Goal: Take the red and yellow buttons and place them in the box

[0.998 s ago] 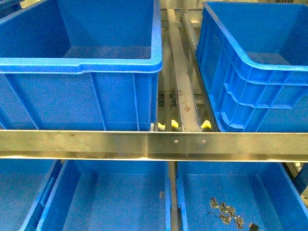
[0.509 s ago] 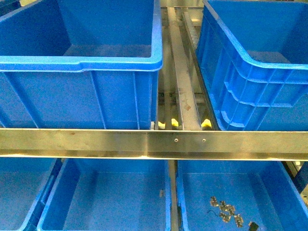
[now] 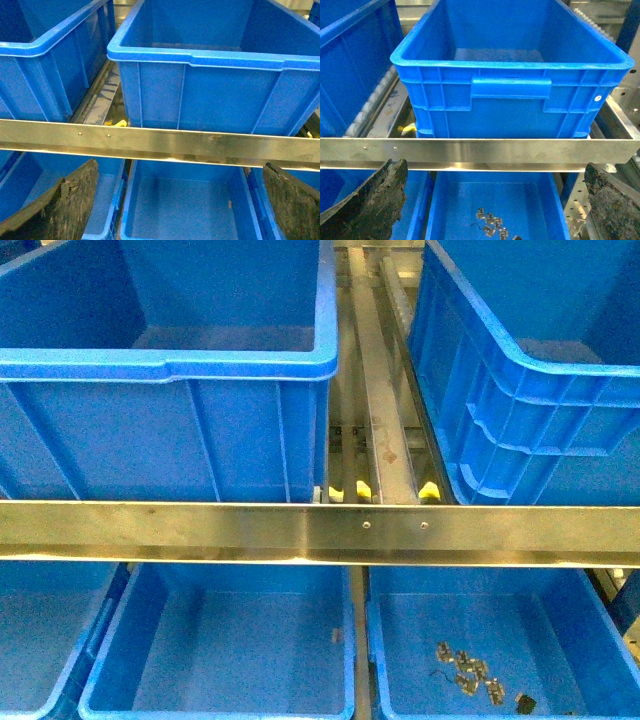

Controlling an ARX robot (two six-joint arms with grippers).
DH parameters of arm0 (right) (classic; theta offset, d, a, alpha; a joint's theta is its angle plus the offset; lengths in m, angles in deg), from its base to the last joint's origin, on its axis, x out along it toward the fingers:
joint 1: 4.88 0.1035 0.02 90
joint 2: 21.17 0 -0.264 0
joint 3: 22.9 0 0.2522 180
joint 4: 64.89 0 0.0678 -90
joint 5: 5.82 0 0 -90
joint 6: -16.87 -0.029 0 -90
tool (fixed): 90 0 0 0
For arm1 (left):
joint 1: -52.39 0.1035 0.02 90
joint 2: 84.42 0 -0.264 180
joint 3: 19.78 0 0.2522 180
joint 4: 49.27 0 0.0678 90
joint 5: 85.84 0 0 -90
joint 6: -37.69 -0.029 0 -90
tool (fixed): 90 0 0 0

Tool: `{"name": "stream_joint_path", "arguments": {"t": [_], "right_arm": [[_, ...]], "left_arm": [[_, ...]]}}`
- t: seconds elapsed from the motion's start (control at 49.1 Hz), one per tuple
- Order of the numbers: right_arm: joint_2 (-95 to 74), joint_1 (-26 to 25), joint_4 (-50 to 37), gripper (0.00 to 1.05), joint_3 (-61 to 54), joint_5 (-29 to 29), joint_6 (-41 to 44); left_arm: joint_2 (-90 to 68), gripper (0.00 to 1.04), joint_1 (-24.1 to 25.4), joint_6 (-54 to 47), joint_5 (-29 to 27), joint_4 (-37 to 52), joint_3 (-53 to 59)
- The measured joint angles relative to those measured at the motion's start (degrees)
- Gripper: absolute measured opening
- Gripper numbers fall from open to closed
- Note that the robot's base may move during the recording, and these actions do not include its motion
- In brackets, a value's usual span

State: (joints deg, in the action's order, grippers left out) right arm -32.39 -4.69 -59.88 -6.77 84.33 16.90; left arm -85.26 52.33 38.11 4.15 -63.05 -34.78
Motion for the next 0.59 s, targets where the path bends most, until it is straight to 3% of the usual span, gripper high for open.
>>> {"name": "stream_joint_path", "arguments": {"t": [0.081,0.163,0.305,0.59], "right_arm": [[0.7,0.0,0.6,0.90,0.0,0.0,0.0],[8.3,0.0,8.4,0.73,-1.1,-0.2,0.0],[11.0,-0.1,8.6,0.50,-1.1,0.0,0.2],[11.0,-0.1,8.7,0.91,-1.1,0.0,0.0]], "left_arm": [[0.0,0.97,0.0,0.0,0.0,0.0,0.0],[0.0,0.97,0.0,0.0,0.0,0.0,0.0],[0.0,0.97,0.0,0.0,0.0,0.0,0.0],[0.0,0.97,0.0,0.0,0.0,0.0,0.0]]}}
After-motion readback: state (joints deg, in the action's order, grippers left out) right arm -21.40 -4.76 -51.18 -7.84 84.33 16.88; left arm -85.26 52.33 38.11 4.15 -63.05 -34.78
